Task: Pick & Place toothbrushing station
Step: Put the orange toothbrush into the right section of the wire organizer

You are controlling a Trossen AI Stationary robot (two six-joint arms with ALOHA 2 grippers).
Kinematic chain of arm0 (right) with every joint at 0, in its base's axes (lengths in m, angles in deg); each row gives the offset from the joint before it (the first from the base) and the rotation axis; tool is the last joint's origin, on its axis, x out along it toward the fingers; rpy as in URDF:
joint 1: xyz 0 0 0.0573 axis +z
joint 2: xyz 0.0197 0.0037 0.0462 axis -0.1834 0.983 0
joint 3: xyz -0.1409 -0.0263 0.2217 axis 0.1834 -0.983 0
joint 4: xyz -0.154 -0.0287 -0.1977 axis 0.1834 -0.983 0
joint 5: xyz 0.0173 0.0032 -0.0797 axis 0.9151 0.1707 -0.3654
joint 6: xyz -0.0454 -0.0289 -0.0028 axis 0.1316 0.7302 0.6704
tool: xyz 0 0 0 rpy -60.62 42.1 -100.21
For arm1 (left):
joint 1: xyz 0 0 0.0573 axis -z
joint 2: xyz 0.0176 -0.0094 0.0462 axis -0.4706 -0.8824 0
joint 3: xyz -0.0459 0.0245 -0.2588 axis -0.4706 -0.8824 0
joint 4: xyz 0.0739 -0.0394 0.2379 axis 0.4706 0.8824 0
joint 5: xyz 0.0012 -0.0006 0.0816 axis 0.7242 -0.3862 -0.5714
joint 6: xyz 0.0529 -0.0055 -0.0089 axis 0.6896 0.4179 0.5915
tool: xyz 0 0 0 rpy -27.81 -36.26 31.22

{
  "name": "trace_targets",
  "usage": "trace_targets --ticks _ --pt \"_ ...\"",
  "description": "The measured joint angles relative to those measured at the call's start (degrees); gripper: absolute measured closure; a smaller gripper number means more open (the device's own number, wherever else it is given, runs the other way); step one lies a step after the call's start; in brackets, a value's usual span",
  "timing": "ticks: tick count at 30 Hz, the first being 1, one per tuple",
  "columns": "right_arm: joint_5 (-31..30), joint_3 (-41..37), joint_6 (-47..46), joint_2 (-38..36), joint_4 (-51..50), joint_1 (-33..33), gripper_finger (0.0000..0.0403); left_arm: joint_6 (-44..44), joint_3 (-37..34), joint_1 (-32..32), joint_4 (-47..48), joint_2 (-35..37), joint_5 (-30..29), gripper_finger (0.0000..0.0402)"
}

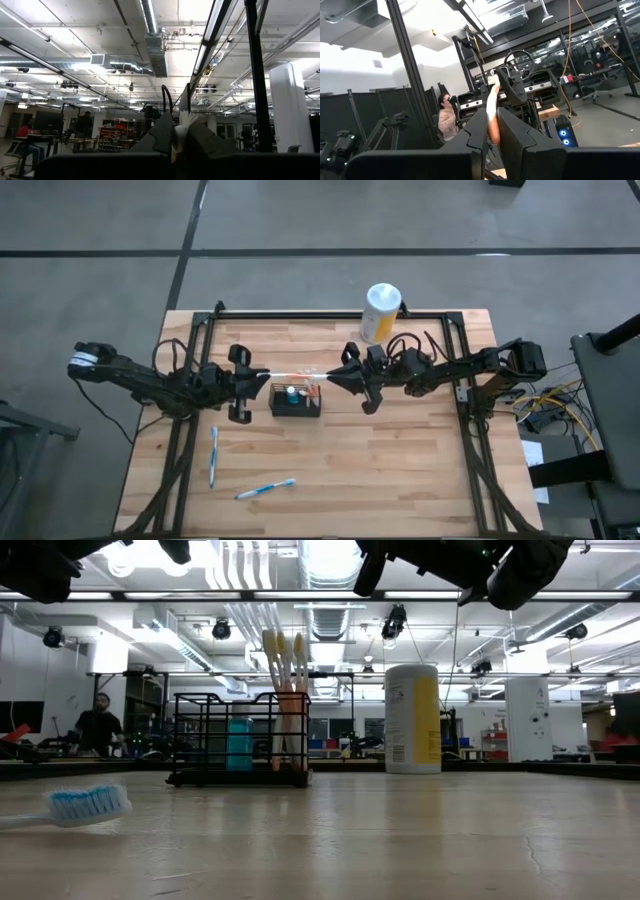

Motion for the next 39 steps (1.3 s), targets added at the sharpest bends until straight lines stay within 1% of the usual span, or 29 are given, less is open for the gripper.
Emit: trace_targets --ticks 4,8,10,15,18,25,39 --pt "0.0 0.0 0.0 0.0 0.0 0.0 0.0374 0.0 0.0 0.0 0.0 0.0 0.0 0.0376" --pt "0.0 0.0 0.0 0.0 0.0 0.0 0.0374 0.0 0.0 0.0 0.1 0.0 0.4 0.0355" --pt "0.0 0.0 0.0 0.0 0.0 0.0 0.0374 -0.1 0.0 0.0 0.1 0.0 0.7 0.0353" --pt "0.0 0.0 0.0 0.0 0.0 0.0 0.0374 -0.1 0.0 0.0 0.1 0.0 0.5 0.0372" --pt "0.0 0.0 0.0 0.0 0.0 0.0 0.0374 -0.1 0.0 0.0 0.1 0.0 0.5 0.0375" --pt "0.0 0.0 -0.1 0.0 0.0 -0.1 0.0374 -0.2 0.0 0.1 0.2 0.0 0.7 0.0340" --pt "0.0 0.0 1.5 0.0 0.0 0.0 0.0374 -0.3 0.0 0.0 0.4 0.0 0.6 0.0349"
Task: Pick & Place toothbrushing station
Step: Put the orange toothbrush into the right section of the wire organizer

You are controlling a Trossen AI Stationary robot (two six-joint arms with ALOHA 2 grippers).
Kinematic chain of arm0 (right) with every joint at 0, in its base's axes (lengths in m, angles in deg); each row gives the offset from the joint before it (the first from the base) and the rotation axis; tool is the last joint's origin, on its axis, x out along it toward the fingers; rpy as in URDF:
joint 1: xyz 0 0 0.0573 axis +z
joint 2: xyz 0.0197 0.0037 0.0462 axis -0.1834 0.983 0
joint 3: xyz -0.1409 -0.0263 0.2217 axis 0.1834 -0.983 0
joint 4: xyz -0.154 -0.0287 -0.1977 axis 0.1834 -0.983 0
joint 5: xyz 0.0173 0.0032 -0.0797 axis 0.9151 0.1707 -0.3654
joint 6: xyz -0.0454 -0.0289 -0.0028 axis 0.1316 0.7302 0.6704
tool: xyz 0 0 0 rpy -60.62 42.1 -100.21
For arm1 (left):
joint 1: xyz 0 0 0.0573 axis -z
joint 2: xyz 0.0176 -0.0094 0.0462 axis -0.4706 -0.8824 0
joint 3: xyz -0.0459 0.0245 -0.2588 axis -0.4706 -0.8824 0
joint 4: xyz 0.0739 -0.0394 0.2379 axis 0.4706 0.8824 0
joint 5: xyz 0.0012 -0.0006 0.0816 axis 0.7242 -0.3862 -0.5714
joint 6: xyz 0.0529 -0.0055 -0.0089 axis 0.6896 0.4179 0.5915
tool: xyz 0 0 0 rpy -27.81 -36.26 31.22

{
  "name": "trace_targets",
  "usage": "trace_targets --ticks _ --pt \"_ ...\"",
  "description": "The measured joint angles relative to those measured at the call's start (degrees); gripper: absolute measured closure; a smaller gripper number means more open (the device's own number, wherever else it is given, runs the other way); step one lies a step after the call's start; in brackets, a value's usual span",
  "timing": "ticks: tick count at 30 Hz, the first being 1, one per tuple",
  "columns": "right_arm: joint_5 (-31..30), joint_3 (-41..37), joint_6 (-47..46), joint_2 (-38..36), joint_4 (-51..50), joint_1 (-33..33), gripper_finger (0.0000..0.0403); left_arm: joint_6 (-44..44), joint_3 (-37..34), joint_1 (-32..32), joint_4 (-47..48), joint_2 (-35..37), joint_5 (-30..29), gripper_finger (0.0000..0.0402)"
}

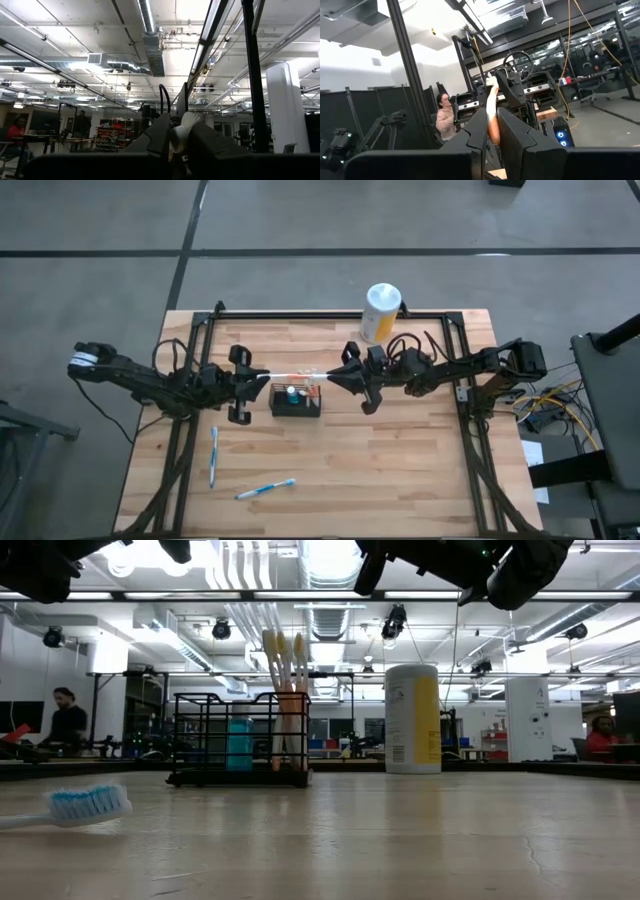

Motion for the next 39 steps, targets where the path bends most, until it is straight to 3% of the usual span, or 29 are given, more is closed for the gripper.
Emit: trace_targets --ticks 20,39 --pt "0.0 0.0 4.8 0.0 0.0 0.0 0.0374 3.4 0.0 0.0 0.3 0.0 -0.1 0.0363" --pt "0.0 0.0 2.5 -0.1 0.6 0.0 0.0374 3.4 0.0 0.0 0.5 0.0 -0.1 0.0362"
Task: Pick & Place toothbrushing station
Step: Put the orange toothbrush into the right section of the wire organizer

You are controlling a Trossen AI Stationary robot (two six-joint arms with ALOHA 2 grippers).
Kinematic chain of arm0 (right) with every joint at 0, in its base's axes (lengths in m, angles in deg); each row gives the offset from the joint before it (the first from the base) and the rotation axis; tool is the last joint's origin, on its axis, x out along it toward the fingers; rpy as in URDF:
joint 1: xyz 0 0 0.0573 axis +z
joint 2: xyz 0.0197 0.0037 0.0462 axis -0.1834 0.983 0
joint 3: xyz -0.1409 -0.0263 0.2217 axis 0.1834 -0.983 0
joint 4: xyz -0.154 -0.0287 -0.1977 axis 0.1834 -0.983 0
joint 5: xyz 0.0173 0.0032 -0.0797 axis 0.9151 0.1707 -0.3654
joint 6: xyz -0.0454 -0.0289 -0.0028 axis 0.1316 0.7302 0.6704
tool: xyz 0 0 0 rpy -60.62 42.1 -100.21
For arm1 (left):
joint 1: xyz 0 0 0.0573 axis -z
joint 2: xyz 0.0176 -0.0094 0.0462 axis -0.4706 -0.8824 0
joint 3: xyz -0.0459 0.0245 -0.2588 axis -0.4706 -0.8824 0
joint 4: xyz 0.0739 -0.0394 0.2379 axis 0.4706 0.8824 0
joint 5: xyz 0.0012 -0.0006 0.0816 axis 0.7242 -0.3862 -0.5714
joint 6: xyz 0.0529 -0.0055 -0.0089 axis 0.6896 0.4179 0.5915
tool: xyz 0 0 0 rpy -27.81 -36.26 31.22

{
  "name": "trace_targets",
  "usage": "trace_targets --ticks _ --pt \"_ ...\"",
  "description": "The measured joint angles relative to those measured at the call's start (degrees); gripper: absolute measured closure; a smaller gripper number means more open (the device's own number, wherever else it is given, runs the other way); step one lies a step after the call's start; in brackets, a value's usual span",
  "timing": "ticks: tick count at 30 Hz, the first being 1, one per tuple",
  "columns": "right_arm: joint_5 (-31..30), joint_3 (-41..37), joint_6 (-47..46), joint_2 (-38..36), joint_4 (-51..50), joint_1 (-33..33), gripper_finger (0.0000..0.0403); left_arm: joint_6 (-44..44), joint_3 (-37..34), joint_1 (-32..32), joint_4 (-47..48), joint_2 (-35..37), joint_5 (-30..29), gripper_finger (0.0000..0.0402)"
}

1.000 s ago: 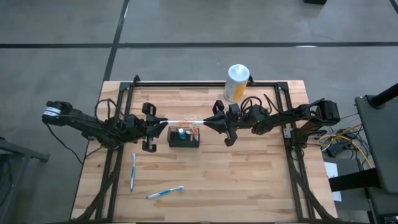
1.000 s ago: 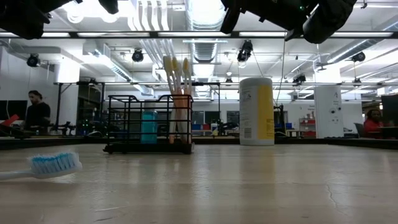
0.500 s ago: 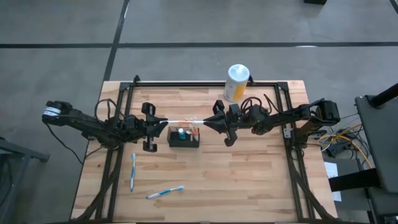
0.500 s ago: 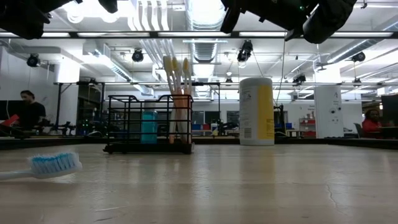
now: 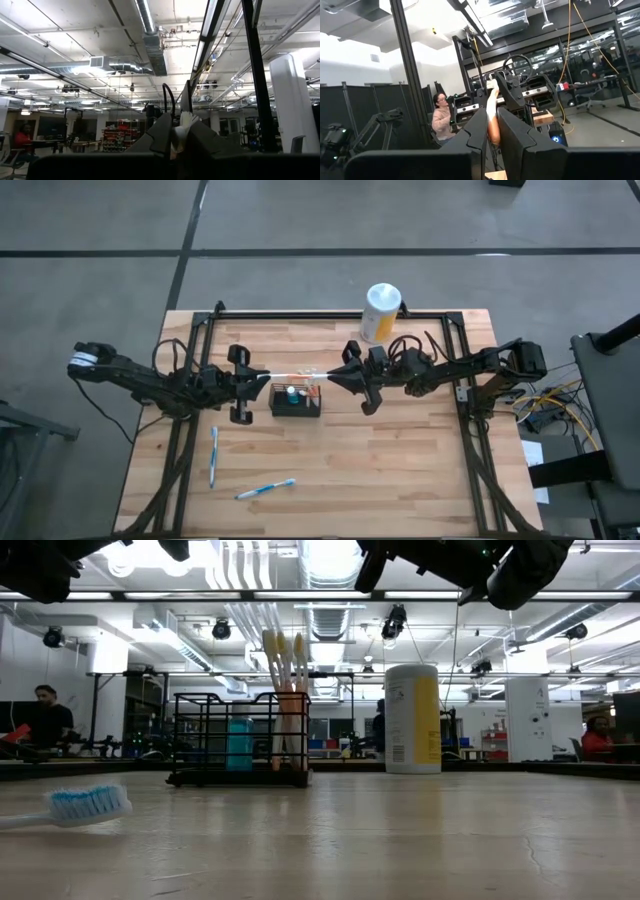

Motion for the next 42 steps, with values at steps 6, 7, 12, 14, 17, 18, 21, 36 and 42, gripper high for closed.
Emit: trace_targets --ticks 6,7,12,14,17,18,21,36,42 --pt "0.0 0.0 -0.4 -0.3 0.1 0.0 0.0369 0.0 0.0 0.0 0.1 0.0 0.0 0.0362" --pt "0.0 0.0 -0.5 -0.3 0.1 0.0 0.0365 0.0 0.0 0.0 0.1 0.0 0.0 0.0362" --pt "0.0 0.0 -0.6 -0.3 0.3 0.0 0.0327 -0.2 0.0 0.0 0.6 -0.1 0.1 0.0362" --pt "-0.1 0.0 -0.7 -0.4 0.3 0.0 0.0311 -0.2 0.0 0.0 0.6 -0.1 0.1 0.0362" --pt "-0.2 0.0 -0.7 -0.4 0.3 0.0 0.0285 -0.4 0.0 0.0 0.6 -0.1 0.1 0.0362" --pt "-0.2 0.0 -0.8 -0.4 0.3 0.0 0.0277 -0.4 0.0 0.0 0.6 -0.1 0.1 0.0362" --pt "-0.2 0.0 -3.2 -0.5 0.4 0.0 0.0254 -0.4 0.0 0.0 0.6 -0.1 0.1 0.0362" --pt "-1.6 0.0 1.6 -5.9 11.0 -0.6 0.0200 -2.5 0.0 0.0 12.4 0.0 -6.3 0.0362" --pt "-1.6 -0.5 6.9 -11.6 5.3 -0.6 0.0200 -6.0 2.1 0.0 15.8 0.0 -10.8 0.0362"
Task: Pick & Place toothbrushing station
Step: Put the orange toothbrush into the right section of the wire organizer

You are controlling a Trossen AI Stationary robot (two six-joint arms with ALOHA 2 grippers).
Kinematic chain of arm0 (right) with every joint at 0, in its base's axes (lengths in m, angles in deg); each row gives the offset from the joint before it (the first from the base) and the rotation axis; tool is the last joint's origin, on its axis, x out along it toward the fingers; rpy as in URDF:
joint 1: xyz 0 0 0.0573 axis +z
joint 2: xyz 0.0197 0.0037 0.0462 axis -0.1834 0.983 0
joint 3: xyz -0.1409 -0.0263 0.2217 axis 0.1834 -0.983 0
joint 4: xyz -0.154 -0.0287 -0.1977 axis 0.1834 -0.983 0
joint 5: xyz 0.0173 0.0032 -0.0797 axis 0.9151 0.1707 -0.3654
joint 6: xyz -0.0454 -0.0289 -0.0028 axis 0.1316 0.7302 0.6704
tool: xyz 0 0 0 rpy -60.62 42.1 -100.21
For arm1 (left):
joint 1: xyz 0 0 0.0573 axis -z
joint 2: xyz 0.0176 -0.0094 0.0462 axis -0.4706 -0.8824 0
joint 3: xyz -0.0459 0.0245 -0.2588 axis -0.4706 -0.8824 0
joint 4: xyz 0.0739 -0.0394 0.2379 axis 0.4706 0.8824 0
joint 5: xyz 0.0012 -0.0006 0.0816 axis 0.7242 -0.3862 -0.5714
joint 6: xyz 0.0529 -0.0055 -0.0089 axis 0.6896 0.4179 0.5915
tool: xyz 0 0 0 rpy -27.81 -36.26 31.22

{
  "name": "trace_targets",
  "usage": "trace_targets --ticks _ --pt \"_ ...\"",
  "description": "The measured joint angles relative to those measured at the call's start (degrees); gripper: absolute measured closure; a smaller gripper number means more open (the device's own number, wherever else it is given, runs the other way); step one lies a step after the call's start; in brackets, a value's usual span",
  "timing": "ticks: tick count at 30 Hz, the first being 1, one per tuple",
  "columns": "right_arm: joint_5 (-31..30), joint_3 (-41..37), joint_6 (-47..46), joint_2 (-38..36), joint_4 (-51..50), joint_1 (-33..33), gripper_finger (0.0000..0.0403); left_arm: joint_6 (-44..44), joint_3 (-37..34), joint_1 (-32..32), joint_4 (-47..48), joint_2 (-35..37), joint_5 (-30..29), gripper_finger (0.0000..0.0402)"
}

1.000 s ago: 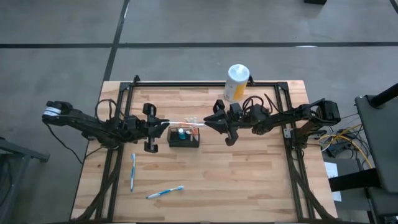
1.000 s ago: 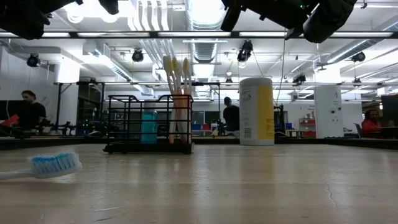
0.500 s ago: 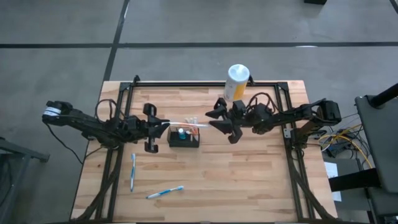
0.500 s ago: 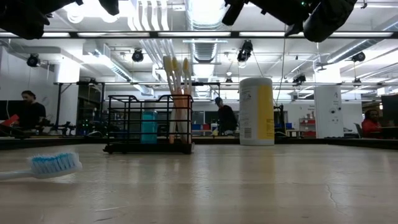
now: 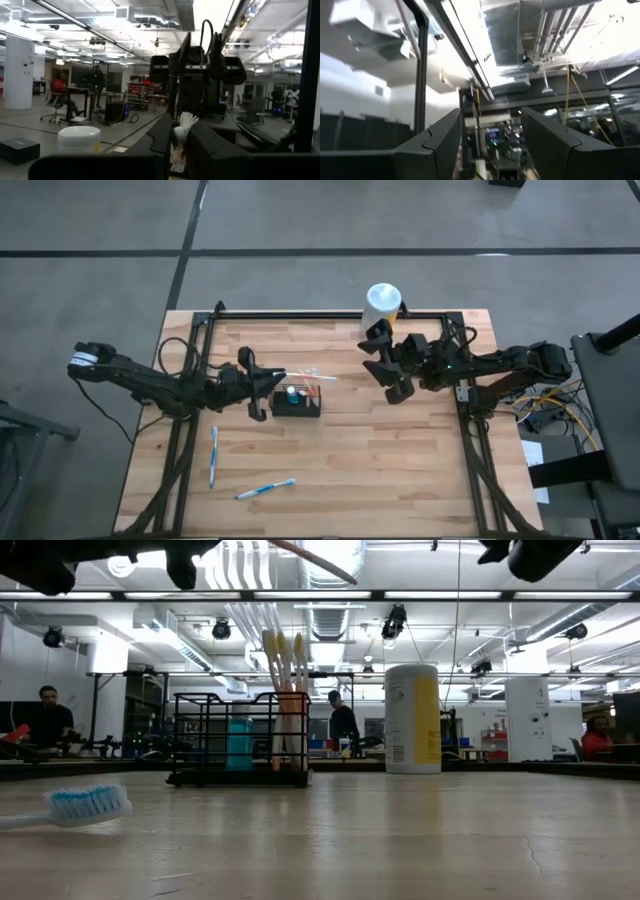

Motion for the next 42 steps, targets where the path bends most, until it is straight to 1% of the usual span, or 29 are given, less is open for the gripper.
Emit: trace_targets --ticks 2,5,6,10,12,14,17,20,31,42 --pt "0.0 -0.2 0.9 -1.9 -3.7 -0.1 0.0200 0.1 2.1 0.0 3.6 0.0 0.0 0.0362" --pt "-0.1 -0.3 1.9 -5.2 -11.4 -0.4 0.0200 -0.1 7.2 0.0 15.1 0.0 0.0 0.0362" --pt "-0.1 -0.4 2.0 -6.2 -14.4 -0.6 0.0200 -0.1 9.7 0.0 21.0 0.0 0.0 0.0362" --pt "-0.1 -0.4 2.1 -9.7 -24.1 -1.1 0.0200 -2.5 21.8 0.0 50.5 -0.4 0.1 0.0362" --pt "-0.1 -0.6 2.1 -10.8 -26.3 -1.1 0.0200 -5.1 27.6 0.0 60.8 -1.0 0.1 0.0362" --pt "-0.1 -0.9 2.1 -11.2 -26.3 -1.1 0.0200 -5.9 32.0 0.0 66.5 -1.4 0.0 0.0362" --pt "-0.2 -1.4 2.2 -11.4 -26.4 -1.1 0.0199 -5.7 36.0 0.0 68.2 -1.9 0.0 0.0362" --pt "-0.4 -1.7 2.1 -10.8 -26.4 -1.1 0.0199 -5.0 37.4 0.1 68.9 -2.8 0.0 0.0362" --pt "-1.6 -2.6 1.2 -10.2 -26.3 -1.1 0.0199 -5.4 37.4 0.0 72.3 -6.8 0.0 0.0362" --pt "-1.6 -2.6 1.1 -10.1 -26.2 -1.1 0.0199 -5.4 37.4 -1.3 75.9 -8.6 -0.5 0.0362"
